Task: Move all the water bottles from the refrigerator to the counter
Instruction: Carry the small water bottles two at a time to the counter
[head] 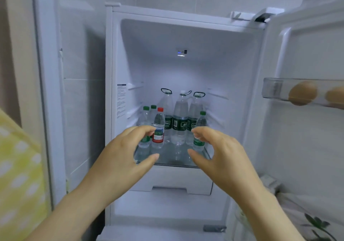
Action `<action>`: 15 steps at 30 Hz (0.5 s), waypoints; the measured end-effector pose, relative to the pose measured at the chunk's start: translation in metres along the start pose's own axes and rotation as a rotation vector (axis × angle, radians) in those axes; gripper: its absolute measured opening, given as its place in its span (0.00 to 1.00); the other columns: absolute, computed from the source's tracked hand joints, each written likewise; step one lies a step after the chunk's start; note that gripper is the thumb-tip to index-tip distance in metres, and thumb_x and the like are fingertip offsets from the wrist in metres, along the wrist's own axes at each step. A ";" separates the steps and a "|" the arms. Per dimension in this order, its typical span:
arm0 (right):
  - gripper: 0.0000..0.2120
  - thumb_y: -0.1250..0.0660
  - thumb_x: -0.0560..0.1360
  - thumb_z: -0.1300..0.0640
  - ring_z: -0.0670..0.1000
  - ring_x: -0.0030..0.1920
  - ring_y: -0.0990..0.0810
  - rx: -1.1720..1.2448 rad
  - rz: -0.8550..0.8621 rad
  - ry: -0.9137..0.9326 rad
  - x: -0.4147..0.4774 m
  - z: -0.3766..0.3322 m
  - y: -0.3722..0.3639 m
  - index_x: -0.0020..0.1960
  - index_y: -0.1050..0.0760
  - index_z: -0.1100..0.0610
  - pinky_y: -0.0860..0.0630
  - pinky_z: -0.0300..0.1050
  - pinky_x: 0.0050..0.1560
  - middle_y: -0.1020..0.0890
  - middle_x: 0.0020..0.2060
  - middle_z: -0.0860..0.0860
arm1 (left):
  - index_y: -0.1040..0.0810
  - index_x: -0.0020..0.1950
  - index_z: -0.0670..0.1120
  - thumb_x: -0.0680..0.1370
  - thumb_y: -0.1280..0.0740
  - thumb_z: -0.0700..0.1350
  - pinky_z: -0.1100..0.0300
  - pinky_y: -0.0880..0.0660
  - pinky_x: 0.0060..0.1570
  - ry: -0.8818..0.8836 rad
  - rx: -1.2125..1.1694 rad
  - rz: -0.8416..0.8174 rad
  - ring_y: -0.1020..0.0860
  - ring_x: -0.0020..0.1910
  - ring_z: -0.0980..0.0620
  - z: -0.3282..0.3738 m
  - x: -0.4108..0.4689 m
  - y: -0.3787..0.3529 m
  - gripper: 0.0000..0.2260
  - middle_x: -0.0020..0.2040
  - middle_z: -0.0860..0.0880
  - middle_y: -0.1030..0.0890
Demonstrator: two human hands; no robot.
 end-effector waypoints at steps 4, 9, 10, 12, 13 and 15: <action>0.21 0.31 0.75 0.47 0.43 0.60 0.23 -0.019 -0.011 -0.007 0.034 0.008 -0.035 0.67 0.28 0.47 0.31 0.33 0.56 0.21 0.60 0.39 | 0.30 0.63 0.62 0.73 0.29 0.51 0.77 0.35 0.55 0.003 0.006 -0.006 0.31 0.56 0.74 -0.037 0.030 -0.010 0.20 0.57 0.71 0.30; 0.21 0.30 0.75 0.48 0.44 0.60 0.22 -0.011 -0.006 -0.040 0.077 0.018 -0.074 0.67 0.28 0.48 0.30 0.35 0.58 0.20 0.60 0.40 | 0.30 0.66 0.59 0.74 0.30 0.51 0.81 0.37 0.50 0.008 0.011 -0.044 0.31 0.53 0.70 -0.083 0.070 -0.027 0.21 0.58 0.66 0.29; 0.21 0.30 0.75 0.48 0.44 0.60 0.23 -0.010 -0.006 -0.044 0.084 0.021 -0.081 0.67 0.28 0.48 0.30 0.36 0.58 0.20 0.60 0.40 | 0.30 0.67 0.59 0.74 0.30 0.52 0.81 0.38 0.50 0.009 0.014 -0.055 0.31 0.53 0.69 -0.092 0.077 -0.032 0.22 0.59 0.65 0.29; 0.21 0.31 0.75 0.47 0.44 0.60 0.23 -0.013 -0.011 -0.055 0.100 0.027 -0.097 0.66 0.28 0.47 0.29 0.37 0.58 0.20 0.60 0.40 | 0.31 0.68 0.57 0.75 0.30 0.51 0.78 0.38 0.52 0.012 0.028 -0.069 0.31 0.57 0.66 -0.108 0.092 -0.042 0.23 0.62 0.63 0.29; 0.21 0.30 0.75 0.47 0.44 0.60 0.23 -0.014 -0.014 -0.061 0.108 0.030 -0.105 0.66 0.28 0.48 0.28 0.38 0.58 0.20 0.60 0.41 | 0.31 0.69 0.56 0.75 0.30 0.50 0.76 0.38 0.55 0.016 0.036 -0.073 0.31 0.60 0.64 -0.115 0.100 -0.046 0.23 0.64 0.61 0.28; 0.21 0.30 0.74 0.47 0.46 0.59 0.22 -0.018 -0.011 -0.061 0.125 0.037 -0.117 0.66 0.27 0.49 0.27 0.40 0.57 0.20 0.59 0.42 | 0.31 0.70 0.54 0.75 0.30 0.50 0.69 0.36 0.60 0.026 0.054 -0.076 0.30 0.64 0.59 -0.128 0.115 -0.055 0.24 0.66 0.58 0.28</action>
Point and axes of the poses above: each hand's wrist, its own x-axis towards the middle knuckle, its own y-axis out of the back of the hand, z = x × y, the point moved 9 cm from there along x, towards the middle knuckle
